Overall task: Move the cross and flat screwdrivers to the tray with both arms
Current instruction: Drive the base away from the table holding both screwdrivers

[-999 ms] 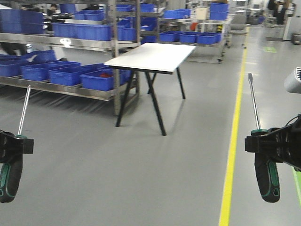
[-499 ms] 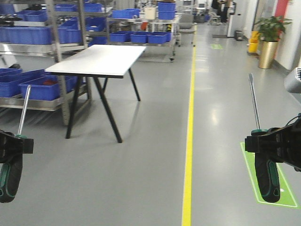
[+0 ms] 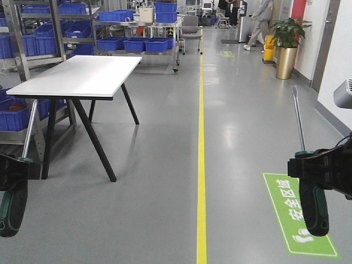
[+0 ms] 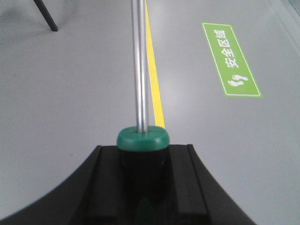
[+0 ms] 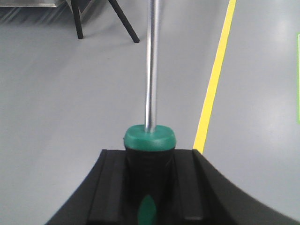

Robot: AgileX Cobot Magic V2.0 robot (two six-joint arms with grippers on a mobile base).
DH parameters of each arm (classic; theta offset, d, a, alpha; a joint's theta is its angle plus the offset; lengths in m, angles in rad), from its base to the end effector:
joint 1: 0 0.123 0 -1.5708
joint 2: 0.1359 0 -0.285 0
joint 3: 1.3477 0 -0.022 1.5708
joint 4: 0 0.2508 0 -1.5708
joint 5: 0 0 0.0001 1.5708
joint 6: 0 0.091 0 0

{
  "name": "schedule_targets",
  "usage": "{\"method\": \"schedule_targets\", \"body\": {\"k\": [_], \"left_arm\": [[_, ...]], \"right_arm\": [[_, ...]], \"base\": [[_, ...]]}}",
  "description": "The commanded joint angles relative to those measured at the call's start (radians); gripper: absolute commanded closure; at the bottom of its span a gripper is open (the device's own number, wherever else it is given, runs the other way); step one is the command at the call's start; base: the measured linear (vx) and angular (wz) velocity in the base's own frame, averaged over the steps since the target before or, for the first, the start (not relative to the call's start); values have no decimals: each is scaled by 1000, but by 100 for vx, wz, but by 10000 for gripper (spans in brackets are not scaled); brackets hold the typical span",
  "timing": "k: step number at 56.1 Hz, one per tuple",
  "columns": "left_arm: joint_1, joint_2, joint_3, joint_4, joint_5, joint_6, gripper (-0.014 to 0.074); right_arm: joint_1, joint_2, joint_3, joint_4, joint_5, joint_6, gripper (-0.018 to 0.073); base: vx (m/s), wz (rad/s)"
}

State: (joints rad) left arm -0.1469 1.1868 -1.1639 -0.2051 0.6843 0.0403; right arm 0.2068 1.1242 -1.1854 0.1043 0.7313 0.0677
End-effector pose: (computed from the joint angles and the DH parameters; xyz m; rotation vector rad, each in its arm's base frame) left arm 0.2484 -0.0486 0.3856 0.1037 2.1871 -0.2917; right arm 0.2273 0.0542 0.4033 -0.1069 2.1599 0.2787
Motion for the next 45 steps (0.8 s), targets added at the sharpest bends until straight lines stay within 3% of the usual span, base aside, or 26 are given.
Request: {"method": "schedule_targets", "body": {"k": [1, 16, 45], "left_arm": [[-5, -30, -34, -15, -79, -10, 597], [-5, -30, -34, -15, -79, -10, 597], [-5, -30, -34, -15, -79, -10, 597]], "right_arm": [[0, -23, -27, 4, -85, -13, 568], [0, -23, -27, 4, -85, -13, 568], [0, -23, -27, 4, -85, -13, 568]], "base": [[43, 9], [44, 26], [47, 53]]}}
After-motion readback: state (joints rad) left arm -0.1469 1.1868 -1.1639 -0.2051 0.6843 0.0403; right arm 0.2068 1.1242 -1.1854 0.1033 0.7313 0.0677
